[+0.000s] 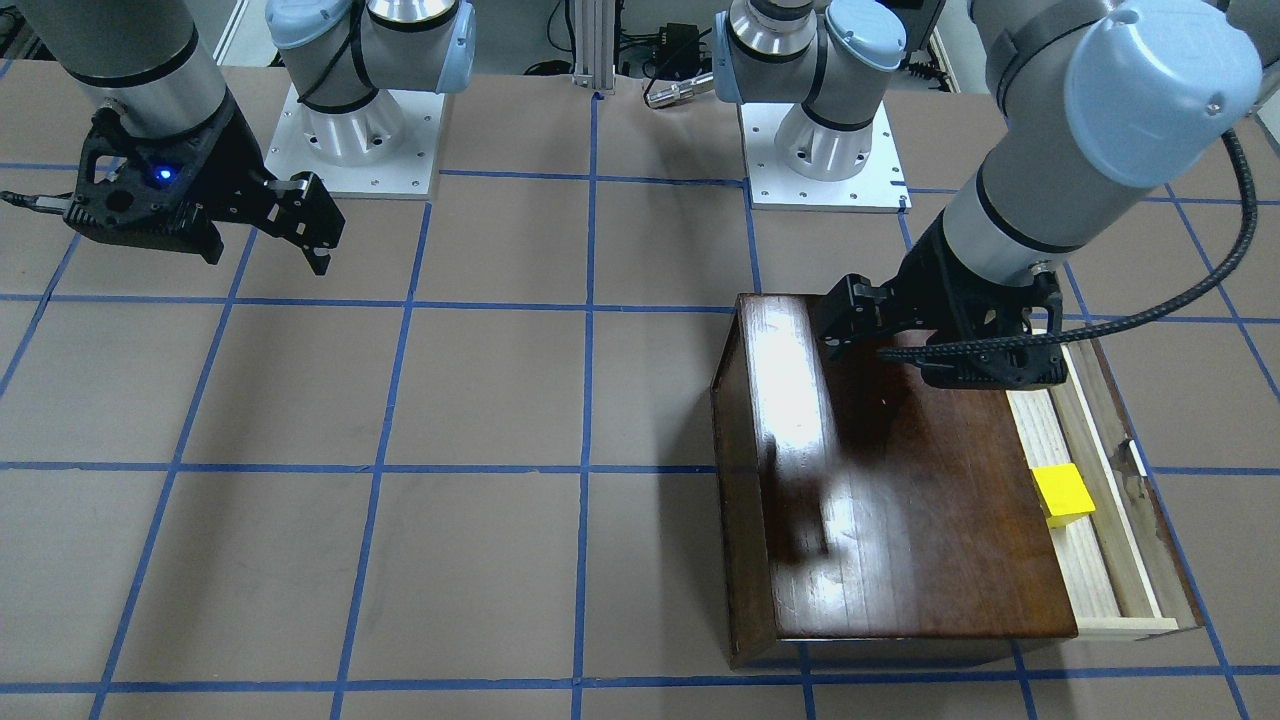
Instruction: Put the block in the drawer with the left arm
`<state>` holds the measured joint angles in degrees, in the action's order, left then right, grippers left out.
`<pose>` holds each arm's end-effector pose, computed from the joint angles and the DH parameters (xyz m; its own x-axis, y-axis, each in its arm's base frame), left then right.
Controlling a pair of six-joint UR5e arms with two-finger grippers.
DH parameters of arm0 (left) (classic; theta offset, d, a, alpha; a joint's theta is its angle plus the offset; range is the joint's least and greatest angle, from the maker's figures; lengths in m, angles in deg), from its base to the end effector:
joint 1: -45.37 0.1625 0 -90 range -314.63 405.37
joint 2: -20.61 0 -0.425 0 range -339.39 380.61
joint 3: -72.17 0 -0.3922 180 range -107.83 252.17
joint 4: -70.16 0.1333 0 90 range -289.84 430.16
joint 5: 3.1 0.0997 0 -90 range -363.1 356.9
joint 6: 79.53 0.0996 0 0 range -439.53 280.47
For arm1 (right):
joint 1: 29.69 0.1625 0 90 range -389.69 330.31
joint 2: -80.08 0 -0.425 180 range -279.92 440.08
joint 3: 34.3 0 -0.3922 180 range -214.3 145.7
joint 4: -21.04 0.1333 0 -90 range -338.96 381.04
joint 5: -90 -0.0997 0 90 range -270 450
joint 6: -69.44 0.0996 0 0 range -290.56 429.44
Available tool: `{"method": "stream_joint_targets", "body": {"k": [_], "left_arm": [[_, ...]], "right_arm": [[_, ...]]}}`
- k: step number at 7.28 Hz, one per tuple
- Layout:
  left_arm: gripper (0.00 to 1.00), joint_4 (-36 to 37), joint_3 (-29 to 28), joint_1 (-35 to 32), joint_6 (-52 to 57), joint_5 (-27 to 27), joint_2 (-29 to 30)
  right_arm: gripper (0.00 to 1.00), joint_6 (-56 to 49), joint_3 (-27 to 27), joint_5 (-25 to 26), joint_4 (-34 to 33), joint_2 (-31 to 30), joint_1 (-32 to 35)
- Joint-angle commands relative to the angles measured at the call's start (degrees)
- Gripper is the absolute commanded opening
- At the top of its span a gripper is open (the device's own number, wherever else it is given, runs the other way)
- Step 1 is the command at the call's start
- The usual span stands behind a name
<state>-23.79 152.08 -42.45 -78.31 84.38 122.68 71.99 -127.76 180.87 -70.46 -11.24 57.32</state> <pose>-0.1159 -0.5745 0.4553 -0.9987 -0.0214 0.0459 -0.0166 0.9946 0.1024 0.1065 -0.4869 0.4720 -0.9952 0.0964 0.0157 0.0965 0.9953 0.0105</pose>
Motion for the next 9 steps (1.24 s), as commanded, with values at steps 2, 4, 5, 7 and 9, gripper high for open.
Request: {"method": "stream_joint_targets", "body": {"k": [2, 4, 5, 7, 9], "left_arm": [[1.0, 2.2, 4.99, -0.34, -0.26, 0.15, -2.75], [1.0, 1.85, 4.55, -0.26, -0.26, 2.06, -3.98], [1.0, 1.85, 4.73, -0.17, -0.26, 2.6, -4.33], [1.0, 1.84, 4.9, -0.08, -0.26, 2.52, -4.51], [1.0, 1.84, 4.99, 0.01, -0.26, 2.43, -4.6]], "right_arm": [[1.0, 0.0, 0.03, 0.01, 0.0, 0.0, 0.0], [1.0, 0.0, 0.03, 0.01, 0.0, 0.0, 0.0], [1.0, 0.0, -0.06, 0.01, 0.0, 0.0, 0.0], [1.0, 0.0, 0.03, 0.01, 0.0, 0.0, 0.0], [1.0, 0.0, 0.03, 0.01, 0.0, 0.0, 0.0]]}}
